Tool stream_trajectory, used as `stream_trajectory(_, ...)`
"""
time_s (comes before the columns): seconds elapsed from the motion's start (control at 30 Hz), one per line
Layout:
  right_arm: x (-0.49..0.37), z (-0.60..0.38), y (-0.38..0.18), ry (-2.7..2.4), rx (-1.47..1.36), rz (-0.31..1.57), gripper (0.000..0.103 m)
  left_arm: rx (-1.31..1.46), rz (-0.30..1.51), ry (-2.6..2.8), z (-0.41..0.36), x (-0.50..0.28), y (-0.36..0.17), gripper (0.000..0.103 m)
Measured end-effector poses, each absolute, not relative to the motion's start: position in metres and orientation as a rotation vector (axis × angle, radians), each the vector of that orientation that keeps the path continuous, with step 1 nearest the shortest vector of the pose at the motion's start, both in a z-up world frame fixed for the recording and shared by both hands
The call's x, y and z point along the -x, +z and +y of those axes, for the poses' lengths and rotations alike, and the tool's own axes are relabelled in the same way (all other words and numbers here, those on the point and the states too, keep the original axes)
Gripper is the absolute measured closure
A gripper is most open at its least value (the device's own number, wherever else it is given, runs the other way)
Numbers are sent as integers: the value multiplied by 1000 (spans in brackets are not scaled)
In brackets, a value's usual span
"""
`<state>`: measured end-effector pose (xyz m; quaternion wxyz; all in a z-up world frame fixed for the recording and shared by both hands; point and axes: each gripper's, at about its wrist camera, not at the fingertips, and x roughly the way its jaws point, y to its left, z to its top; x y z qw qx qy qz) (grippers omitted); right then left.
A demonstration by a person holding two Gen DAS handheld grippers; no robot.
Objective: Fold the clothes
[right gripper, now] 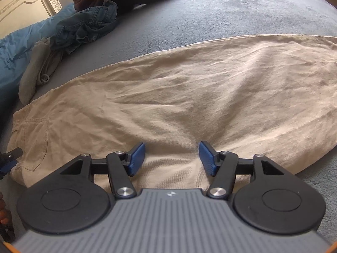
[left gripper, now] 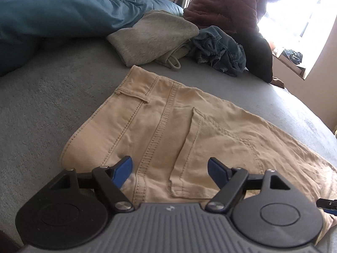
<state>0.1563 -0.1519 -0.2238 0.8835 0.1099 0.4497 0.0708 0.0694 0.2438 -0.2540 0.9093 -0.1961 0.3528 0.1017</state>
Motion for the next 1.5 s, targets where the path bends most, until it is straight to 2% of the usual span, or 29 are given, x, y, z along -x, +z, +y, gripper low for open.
stream_trajectory(0.2,-157,-151,-224,152,-226,935,43,392,726,206,242,-69,-254,23)
stream_trajectory(1.17,-157,-150,-225,157,-230,935,40,364,733,206,240,-69,-252,23)
stream_trajectory(1.5,-157,-149,-225,159,-231,934,37,294,675,184,227,-71,-216,19)
